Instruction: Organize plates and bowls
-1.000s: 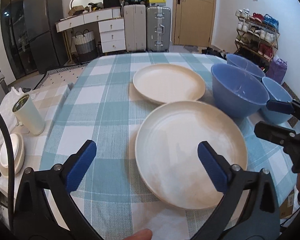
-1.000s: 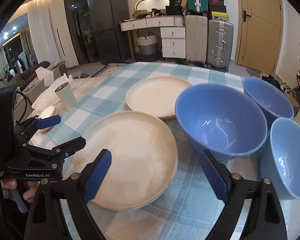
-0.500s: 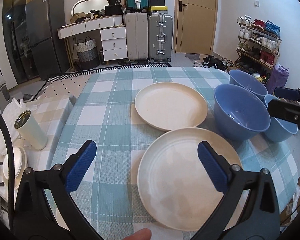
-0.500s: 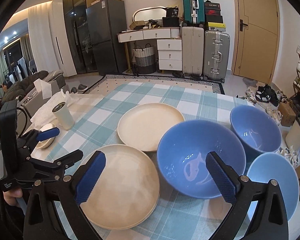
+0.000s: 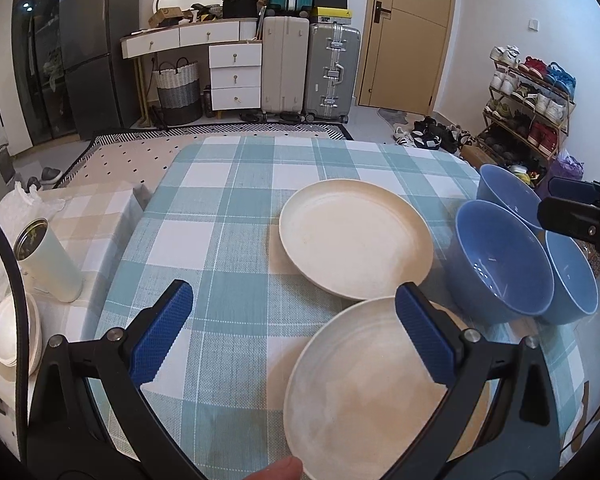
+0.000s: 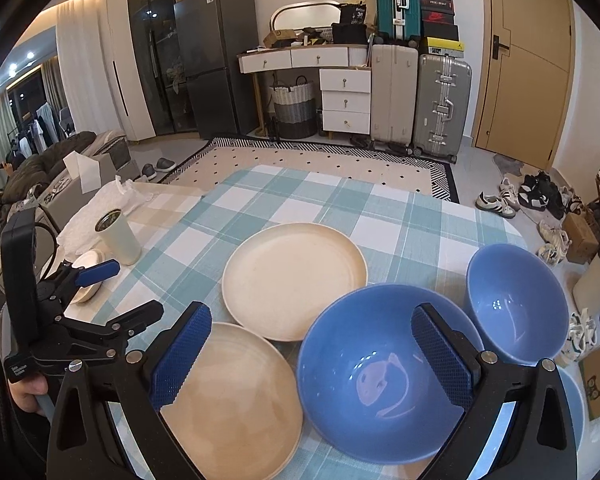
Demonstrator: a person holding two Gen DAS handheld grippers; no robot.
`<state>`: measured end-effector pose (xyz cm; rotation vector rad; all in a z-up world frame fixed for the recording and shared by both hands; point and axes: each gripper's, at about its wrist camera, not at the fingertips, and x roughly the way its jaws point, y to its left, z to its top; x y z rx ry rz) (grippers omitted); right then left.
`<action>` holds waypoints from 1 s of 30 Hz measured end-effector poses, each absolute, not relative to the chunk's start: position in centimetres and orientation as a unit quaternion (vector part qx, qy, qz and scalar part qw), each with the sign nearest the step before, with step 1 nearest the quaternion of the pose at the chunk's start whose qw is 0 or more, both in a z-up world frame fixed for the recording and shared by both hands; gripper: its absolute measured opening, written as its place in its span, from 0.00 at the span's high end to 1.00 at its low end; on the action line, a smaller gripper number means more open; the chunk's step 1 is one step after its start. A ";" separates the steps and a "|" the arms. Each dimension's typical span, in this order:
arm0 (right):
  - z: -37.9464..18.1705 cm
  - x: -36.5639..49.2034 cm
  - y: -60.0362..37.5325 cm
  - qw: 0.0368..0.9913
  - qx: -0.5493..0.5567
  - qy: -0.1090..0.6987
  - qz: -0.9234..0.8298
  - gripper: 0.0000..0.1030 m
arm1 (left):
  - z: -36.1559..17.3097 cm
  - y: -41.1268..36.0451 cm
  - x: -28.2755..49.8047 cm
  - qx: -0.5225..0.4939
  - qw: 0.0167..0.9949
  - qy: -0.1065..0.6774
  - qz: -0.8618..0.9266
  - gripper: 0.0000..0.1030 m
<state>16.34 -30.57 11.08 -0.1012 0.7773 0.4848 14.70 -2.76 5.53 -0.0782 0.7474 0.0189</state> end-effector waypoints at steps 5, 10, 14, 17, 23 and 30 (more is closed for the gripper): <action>10.9 19.1 -29.8 0.890 -0.056 0.388 0.231 0.01 | 5.5 -2.3 16.7 -0.047 0.927 0.372 0.015 0.02; 11.4 21.3 -29.4 0.890 -0.061 0.392 0.226 0.01 | 5.6 -2.4 18.3 -0.046 0.925 0.377 0.018 0.02; 12.4 22.5 -29.2 0.893 -0.069 0.387 0.221 0.01 | 5.5 -2.4 19.1 -0.048 0.924 0.379 0.016 0.02; 12.4 23.8 -29.0 0.890 -0.074 0.393 0.218 0.01 | 5.4 -2.5 20.2 -0.047 0.922 0.384 0.018 0.02; 9.4 26.7 -28.7 0.876 -0.078 0.431 0.204 0.01 | 4.2 -2.8 22.3 -0.047 0.917 0.397 0.016 0.02; 5.7 29.6 -28.2 0.855 -0.081 0.474 0.196 0.01 | 2.1 -2.7 24.4 -0.050 0.906 0.419 0.017 0.02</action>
